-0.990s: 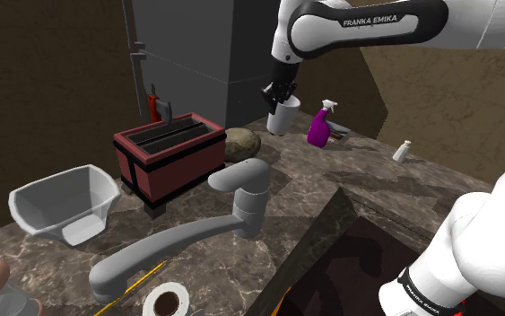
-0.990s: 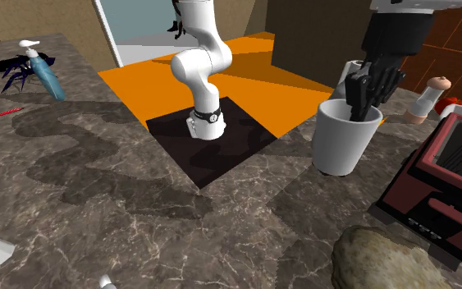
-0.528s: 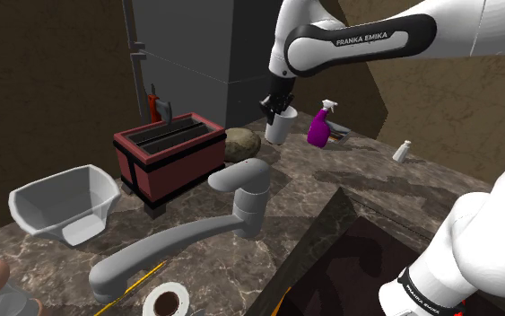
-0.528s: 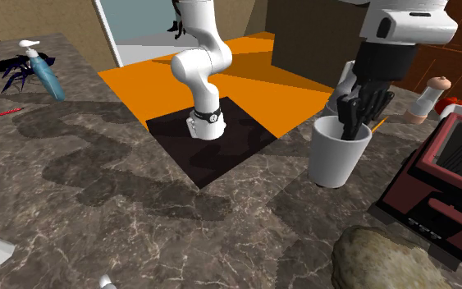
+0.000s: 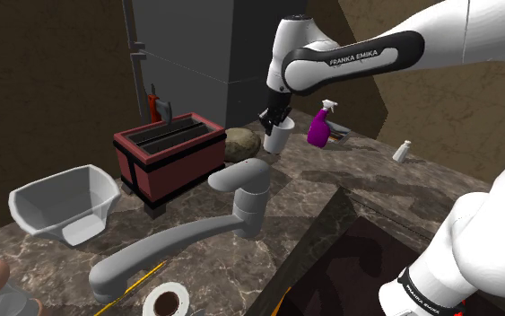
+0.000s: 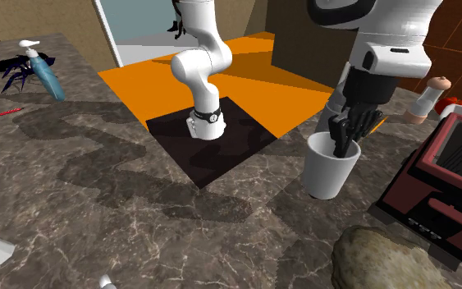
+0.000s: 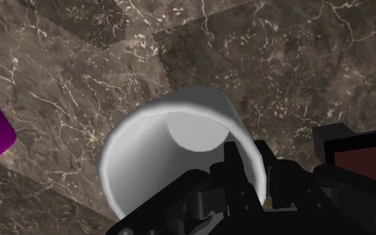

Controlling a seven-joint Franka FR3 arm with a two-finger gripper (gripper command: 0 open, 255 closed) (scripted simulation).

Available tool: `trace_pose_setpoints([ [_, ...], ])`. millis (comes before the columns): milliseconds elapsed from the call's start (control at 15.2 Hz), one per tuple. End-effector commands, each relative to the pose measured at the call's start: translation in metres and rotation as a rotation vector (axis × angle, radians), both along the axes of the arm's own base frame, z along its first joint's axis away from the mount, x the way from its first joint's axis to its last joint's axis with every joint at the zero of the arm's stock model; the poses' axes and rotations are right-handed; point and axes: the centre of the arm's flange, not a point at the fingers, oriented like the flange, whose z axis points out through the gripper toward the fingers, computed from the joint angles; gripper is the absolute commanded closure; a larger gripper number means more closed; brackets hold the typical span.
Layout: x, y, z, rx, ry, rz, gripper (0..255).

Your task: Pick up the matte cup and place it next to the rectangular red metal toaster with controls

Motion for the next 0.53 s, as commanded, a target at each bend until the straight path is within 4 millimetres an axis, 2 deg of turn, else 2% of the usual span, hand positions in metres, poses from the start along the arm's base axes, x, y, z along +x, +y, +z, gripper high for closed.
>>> trace_pose_setpoints([
  [0, -0.001, 0.001, -0.01, 0.0, -0.001, 0.0, 255],
  [462, -0.001, 0.001, -0.047, 0.0, -0.001, 0.0, 255],
])
